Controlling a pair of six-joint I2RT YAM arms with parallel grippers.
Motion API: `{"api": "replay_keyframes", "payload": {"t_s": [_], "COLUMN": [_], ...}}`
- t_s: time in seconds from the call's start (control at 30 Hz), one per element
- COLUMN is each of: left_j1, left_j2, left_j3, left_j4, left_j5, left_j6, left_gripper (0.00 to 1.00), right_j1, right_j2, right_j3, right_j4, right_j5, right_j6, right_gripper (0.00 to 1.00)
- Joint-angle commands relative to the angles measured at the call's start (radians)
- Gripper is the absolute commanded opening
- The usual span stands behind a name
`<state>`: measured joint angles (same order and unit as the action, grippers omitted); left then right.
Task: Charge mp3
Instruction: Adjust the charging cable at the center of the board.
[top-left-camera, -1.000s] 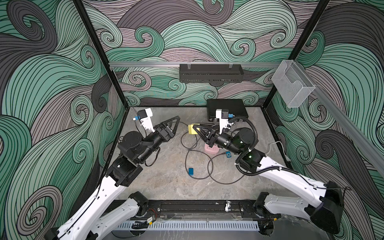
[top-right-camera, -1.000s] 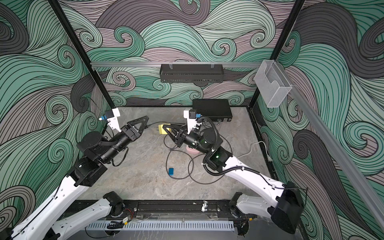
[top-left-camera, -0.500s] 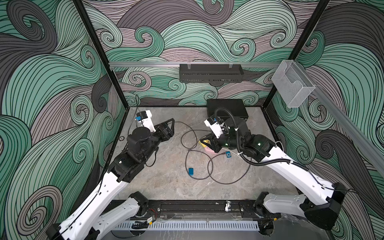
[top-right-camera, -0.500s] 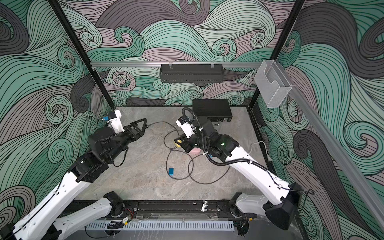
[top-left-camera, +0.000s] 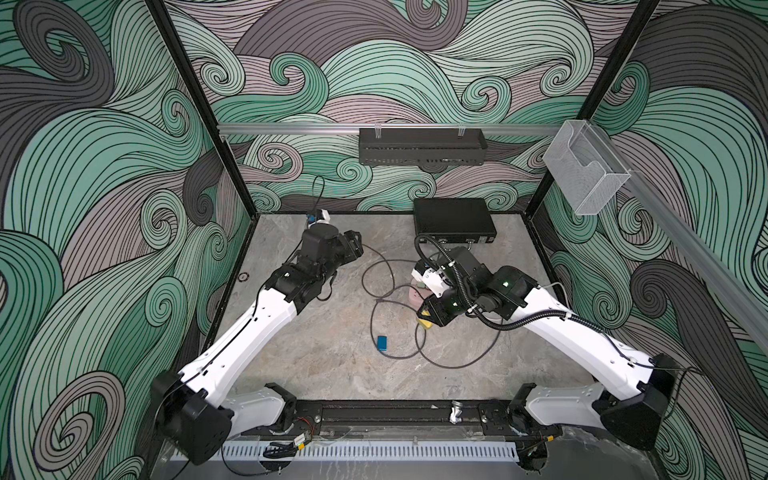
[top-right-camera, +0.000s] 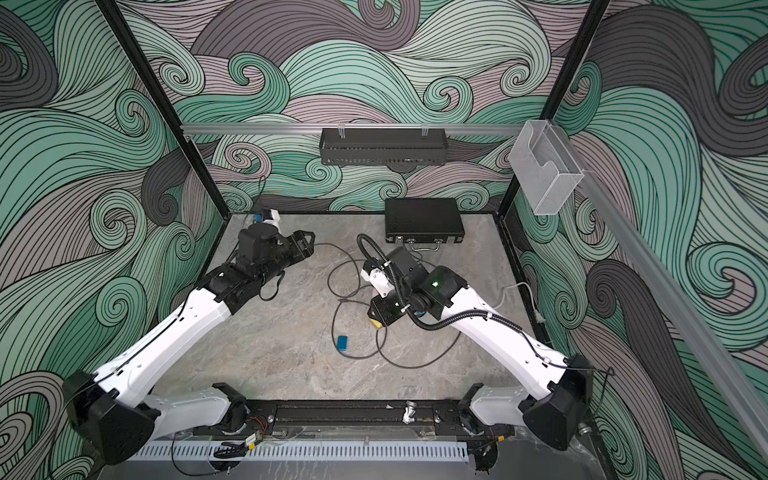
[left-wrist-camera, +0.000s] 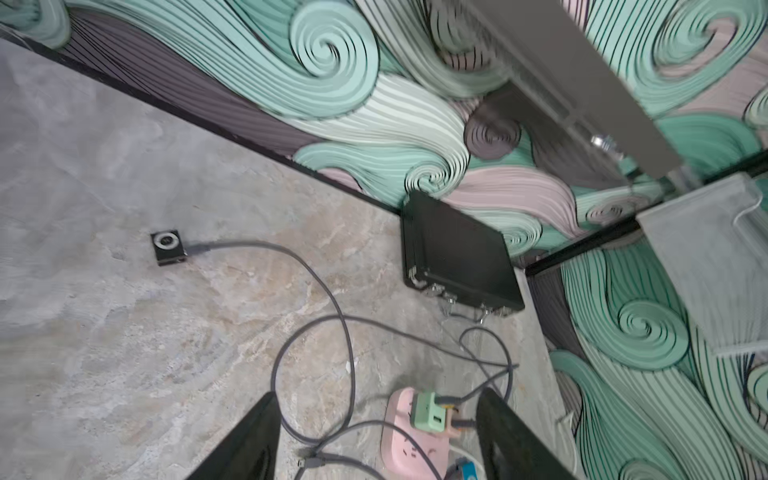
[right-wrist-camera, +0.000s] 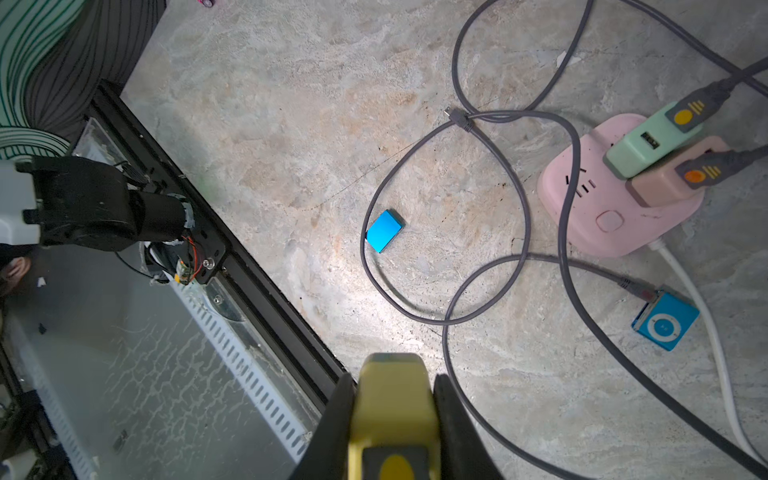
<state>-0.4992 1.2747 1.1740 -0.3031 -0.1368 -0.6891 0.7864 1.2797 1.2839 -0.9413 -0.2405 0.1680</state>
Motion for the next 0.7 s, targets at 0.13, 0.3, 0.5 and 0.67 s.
{"api": "replay_keyframes", "payload": {"t_s": [0.13, 0.3, 0.5, 0.67], "left_j1": [-0.025, -0.071, -0.196, -0.224], "left_j2": [0.231, 0.277, 0.386, 0.503], "left_j3": [0.063, -0.044, -0.112, -0.053], "left_j4": [-0.166, -0.143, -0.005, 0.110], "left_j5": [0.264, 0.326, 0.202, 0.084], "left_j6": [0.265, 0.412, 0.542, 0.623], "left_gripper": [0.72, 0.74, 0.76, 0.77], "right_j1": [0.007, 0.003, 0.003, 0.002], "right_j2": [-0.039, -0.005, 0.033, 0.011], "right_j3": [-0.001, 0.058, 0.078, 0.100], "right_j4": [-0.012, -0.008, 0.001, 0.002], "right_j5": [0.013, 0.041, 0.026, 0.006], "right_j6": [0.033, -0.009, -0.023, -0.025], "right_gripper": [0.00, 0.00, 0.00, 0.00]}}
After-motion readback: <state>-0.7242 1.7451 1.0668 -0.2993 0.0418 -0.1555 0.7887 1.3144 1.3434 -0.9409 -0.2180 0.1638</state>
